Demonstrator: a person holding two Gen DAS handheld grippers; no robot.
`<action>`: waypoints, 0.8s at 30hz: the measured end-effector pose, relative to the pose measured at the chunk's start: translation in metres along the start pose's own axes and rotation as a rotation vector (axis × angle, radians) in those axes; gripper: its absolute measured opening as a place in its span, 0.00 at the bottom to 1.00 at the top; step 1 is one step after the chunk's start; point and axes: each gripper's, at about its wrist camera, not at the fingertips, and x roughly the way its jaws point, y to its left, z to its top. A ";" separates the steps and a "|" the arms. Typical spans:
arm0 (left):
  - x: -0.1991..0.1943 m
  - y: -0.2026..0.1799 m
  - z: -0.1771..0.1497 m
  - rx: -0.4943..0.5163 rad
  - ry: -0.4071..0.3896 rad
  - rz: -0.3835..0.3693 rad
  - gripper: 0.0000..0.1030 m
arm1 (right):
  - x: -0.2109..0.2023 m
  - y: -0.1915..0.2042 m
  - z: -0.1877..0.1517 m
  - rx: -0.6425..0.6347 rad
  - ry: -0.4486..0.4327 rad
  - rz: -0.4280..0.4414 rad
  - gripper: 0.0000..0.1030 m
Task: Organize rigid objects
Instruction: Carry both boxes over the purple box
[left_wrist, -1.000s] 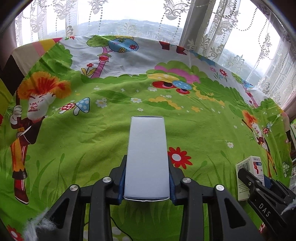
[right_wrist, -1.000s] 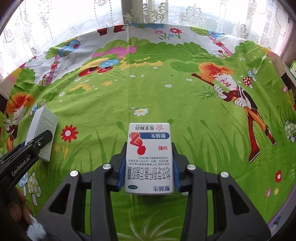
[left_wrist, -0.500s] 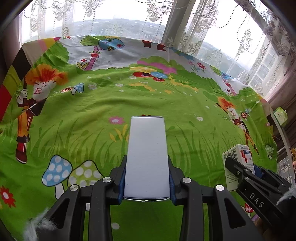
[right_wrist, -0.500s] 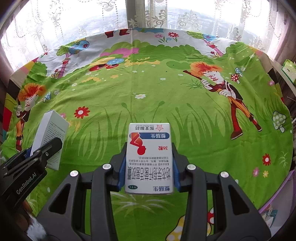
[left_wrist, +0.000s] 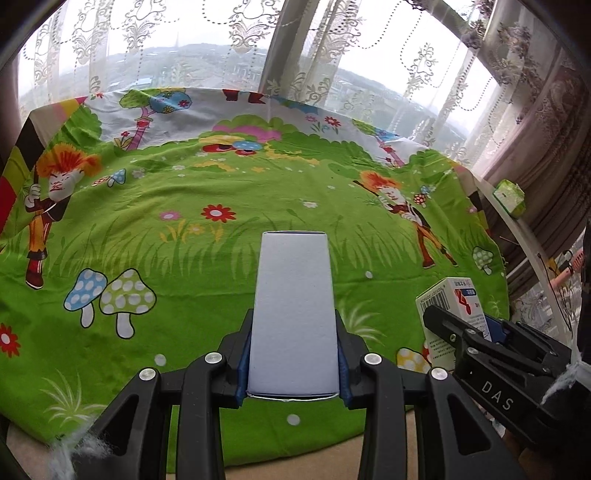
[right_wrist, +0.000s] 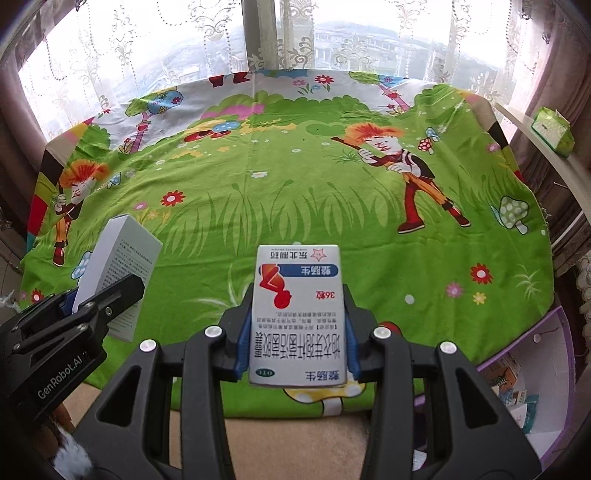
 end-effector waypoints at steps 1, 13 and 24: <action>-0.002 -0.006 -0.003 0.009 0.001 -0.009 0.36 | -0.005 -0.004 -0.004 0.004 -0.001 -0.001 0.43; -0.027 -0.095 -0.039 0.173 0.022 -0.132 0.36 | -0.063 -0.076 -0.048 0.088 -0.018 -0.065 0.43; -0.041 -0.178 -0.077 0.358 0.051 -0.247 0.36 | -0.112 -0.153 -0.099 0.195 -0.029 -0.168 0.43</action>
